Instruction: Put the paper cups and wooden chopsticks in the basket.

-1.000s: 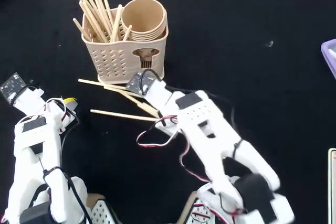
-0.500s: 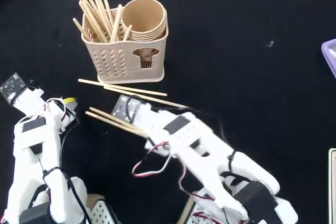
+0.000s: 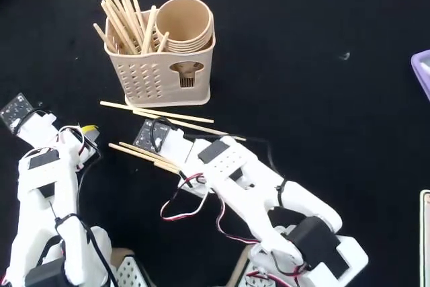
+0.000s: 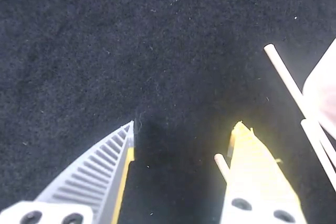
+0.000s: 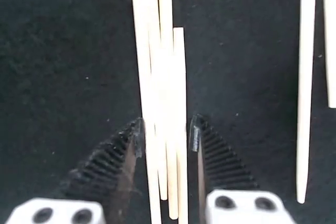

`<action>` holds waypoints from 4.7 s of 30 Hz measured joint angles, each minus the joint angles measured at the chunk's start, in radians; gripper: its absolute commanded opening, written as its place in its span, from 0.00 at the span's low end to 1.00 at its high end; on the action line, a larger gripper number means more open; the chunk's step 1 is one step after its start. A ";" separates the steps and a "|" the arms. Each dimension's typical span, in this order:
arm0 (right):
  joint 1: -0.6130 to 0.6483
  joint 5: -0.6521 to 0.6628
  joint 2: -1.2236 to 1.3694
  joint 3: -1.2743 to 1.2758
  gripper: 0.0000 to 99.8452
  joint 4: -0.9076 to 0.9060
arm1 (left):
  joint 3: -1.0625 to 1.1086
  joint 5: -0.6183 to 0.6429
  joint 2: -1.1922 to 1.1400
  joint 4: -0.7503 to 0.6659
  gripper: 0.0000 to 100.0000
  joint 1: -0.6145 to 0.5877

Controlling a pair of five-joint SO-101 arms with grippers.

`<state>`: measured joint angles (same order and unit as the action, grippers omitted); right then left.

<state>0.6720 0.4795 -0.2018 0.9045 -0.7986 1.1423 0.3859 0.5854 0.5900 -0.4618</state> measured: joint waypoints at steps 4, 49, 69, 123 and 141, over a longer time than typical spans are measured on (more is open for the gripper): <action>0.000 -0.002 0.000 0.000 0.14 0.000 | 0.000 0.000 0.000 0.000 0.29 0.000; -0.038 0.101 -0.060 -0.037 0.01 -0.037 | 0.000 0.000 0.000 0.000 0.29 0.000; -0.051 0.057 -0.733 -0.037 0.01 -0.087 | 0.000 0.000 0.000 0.000 0.29 0.000; 0.000 -0.304 0.196 -0.827 0.01 0.850 | 0.000 0.000 0.000 0.000 0.29 0.000; -0.037 -0.305 0.206 -0.707 0.01 0.850 | 0.000 0.000 0.000 0.000 0.29 0.000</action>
<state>0.6352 0.1741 0.0038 0.1972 0.0514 1.1423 0.3859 0.5854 0.5900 -0.4618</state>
